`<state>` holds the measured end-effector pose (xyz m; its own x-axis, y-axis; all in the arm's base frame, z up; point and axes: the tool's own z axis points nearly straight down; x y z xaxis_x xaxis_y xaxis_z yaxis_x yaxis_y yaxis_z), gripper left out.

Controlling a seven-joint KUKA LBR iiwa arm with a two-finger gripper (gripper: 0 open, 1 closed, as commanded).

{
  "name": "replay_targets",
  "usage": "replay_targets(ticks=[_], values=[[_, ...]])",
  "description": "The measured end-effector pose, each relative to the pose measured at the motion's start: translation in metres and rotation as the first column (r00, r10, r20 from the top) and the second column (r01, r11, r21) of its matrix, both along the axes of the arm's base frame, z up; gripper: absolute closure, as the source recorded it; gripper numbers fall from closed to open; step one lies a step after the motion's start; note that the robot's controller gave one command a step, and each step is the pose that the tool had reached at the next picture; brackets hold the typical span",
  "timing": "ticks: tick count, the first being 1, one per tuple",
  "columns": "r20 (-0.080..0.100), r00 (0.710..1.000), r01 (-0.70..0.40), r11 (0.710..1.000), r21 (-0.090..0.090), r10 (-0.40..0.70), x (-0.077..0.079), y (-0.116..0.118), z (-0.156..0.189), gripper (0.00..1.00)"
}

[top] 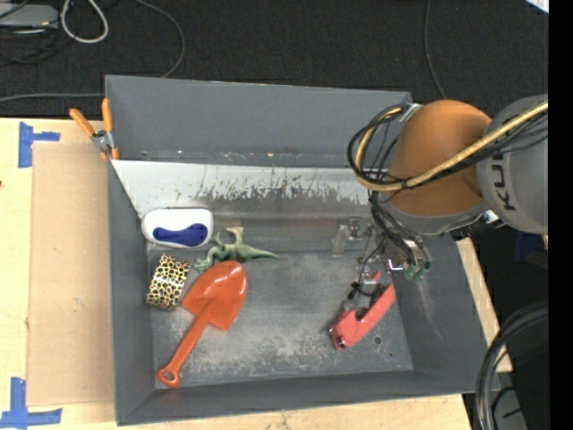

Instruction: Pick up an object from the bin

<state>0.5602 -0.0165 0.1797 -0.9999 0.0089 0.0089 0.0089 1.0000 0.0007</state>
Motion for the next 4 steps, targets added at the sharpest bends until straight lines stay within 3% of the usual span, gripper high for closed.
replay_targets(ticks=[1, 2, 3, 4], values=[[0.007, 1.000, -0.001, 1.000, 0.000, 0.001, 0.002, 0.000, 0.003, 0.00], [-0.002, 0.968, -0.253, 0.968, 0.002, 0.253, -0.019, -0.066, -0.057, 0.00], [0.006, 0.938, -0.346, 0.938, 0.002, 0.346, -0.031, -0.064, -0.046, 0.00], [0.002, 0.845, -0.535, 0.845, 0.006, 0.535, -0.017, -0.064, -0.081, 0.00]])
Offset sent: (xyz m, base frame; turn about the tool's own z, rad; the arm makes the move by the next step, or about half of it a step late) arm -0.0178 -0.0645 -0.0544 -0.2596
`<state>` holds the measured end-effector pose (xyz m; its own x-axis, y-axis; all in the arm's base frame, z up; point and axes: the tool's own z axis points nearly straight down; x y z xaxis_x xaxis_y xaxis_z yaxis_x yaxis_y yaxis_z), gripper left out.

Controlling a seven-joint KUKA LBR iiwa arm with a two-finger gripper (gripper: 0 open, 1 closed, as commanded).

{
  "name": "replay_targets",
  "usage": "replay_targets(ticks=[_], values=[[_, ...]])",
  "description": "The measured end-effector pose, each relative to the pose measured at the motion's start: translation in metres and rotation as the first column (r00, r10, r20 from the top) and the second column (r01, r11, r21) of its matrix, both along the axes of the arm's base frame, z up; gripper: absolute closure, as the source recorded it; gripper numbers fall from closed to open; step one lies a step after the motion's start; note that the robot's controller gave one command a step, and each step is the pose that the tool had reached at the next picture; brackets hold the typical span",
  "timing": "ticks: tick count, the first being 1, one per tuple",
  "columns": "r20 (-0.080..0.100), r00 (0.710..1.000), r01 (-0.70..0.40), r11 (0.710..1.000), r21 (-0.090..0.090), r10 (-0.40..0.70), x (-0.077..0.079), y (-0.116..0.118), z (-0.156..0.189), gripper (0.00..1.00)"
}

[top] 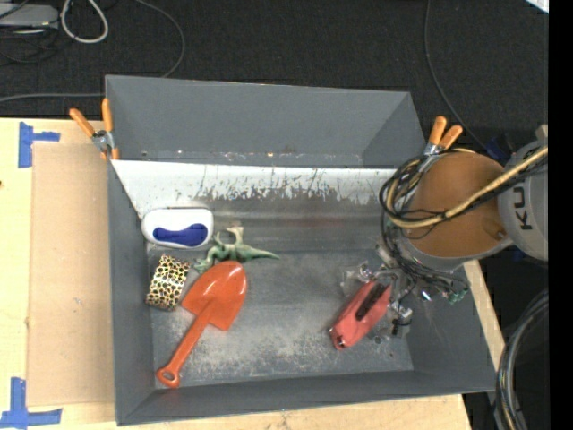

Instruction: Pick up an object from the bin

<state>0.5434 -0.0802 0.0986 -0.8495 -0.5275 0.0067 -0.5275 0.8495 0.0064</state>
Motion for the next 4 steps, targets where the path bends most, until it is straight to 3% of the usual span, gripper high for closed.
replay_targets(ticks=[1, 2, 4], values=[[0.001, 0.997, -0.078, 0.997, 0.001, 0.078, 0.004, -0.008, -0.030, 0.00], [0.003, 0.986, -0.169, 0.986, 0.002, 0.169, 0.014, 0.006, -0.029, 1.00], [0.000, 0.986, -0.167, 0.986, 0.003, 0.167, 0.013, 0.006, -0.021, 1.00]])
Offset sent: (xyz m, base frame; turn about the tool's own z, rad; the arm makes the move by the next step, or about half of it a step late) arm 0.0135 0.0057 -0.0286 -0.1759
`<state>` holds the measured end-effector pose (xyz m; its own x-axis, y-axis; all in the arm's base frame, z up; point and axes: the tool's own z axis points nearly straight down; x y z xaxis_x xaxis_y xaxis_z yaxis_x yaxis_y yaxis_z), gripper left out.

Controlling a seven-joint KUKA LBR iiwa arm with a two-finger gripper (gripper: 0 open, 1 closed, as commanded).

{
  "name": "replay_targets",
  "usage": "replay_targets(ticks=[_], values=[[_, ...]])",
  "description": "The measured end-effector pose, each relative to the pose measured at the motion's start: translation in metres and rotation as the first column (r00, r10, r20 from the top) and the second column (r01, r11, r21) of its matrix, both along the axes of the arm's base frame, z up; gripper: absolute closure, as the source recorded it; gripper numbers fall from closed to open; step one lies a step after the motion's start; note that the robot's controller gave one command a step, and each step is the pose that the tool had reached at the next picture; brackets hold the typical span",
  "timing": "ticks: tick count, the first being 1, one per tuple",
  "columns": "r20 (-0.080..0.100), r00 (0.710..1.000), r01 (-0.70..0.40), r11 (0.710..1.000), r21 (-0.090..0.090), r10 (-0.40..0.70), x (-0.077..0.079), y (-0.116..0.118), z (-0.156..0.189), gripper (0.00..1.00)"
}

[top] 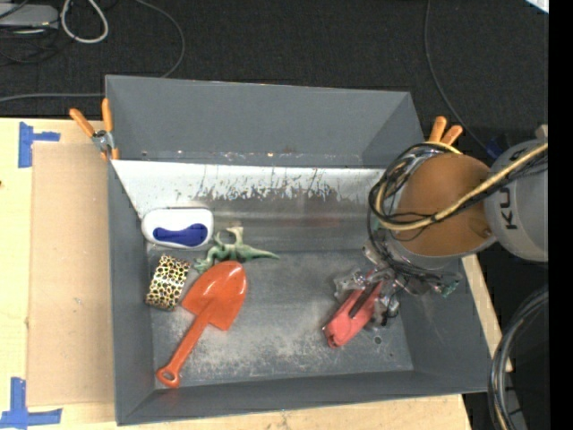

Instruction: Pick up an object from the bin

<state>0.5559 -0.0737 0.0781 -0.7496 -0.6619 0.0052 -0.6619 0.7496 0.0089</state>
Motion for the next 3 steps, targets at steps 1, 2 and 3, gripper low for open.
replay_targets(ticks=[1, 2, 3], values=[[0.000, 1.000, 0.001, 1.000, 0.000, -0.001, 0.000, 0.000, 0.004, 1.00], [-0.008, 1.000, 0.005, 1.000, 0.002, -0.005, -0.002, 0.001, 0.041, 1.00], [-0.003, 1.000, 0.004, 1.000, 0.001, -0.004, -0.001, 0.001, 0.070, 1.00]])
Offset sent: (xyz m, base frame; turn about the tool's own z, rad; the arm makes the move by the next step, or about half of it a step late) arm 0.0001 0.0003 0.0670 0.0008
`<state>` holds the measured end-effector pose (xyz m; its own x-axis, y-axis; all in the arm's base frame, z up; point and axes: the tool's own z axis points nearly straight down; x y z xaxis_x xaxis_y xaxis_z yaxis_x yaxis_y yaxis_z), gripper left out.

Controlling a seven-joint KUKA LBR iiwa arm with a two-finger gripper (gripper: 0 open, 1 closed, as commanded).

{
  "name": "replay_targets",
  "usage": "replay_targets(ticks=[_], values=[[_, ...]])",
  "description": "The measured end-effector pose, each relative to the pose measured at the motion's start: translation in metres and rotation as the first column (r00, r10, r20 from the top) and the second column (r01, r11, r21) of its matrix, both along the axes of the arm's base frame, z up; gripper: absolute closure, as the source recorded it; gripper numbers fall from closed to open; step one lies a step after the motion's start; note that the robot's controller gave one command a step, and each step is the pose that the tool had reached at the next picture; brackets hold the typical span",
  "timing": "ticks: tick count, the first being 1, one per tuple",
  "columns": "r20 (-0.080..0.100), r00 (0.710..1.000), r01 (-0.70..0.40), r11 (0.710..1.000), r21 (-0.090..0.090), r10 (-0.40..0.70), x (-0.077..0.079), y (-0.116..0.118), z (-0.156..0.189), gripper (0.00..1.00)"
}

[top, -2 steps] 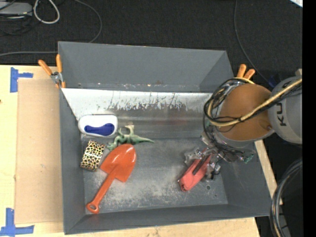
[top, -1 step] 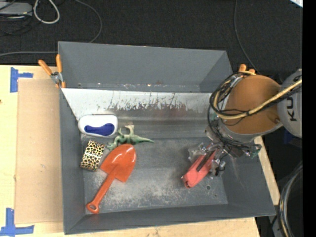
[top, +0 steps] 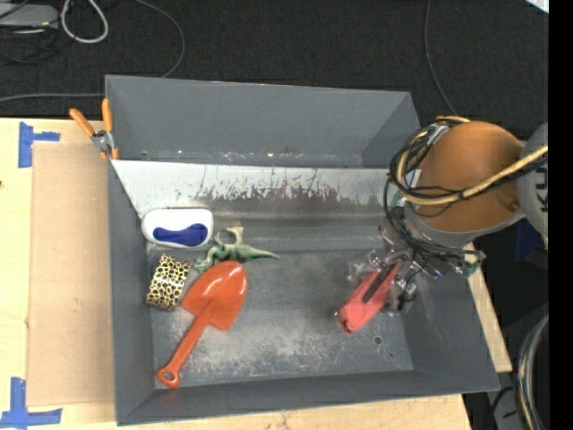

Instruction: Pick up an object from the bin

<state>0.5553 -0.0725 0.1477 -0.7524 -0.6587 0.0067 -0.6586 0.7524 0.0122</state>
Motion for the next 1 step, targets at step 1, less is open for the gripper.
replay_targets(ticks=[1], values=[[0.003, 1.000, 0.003, 1.000, 0.000, -0.003, 0.0007, 0.0004, 0.0181, 1.00]])
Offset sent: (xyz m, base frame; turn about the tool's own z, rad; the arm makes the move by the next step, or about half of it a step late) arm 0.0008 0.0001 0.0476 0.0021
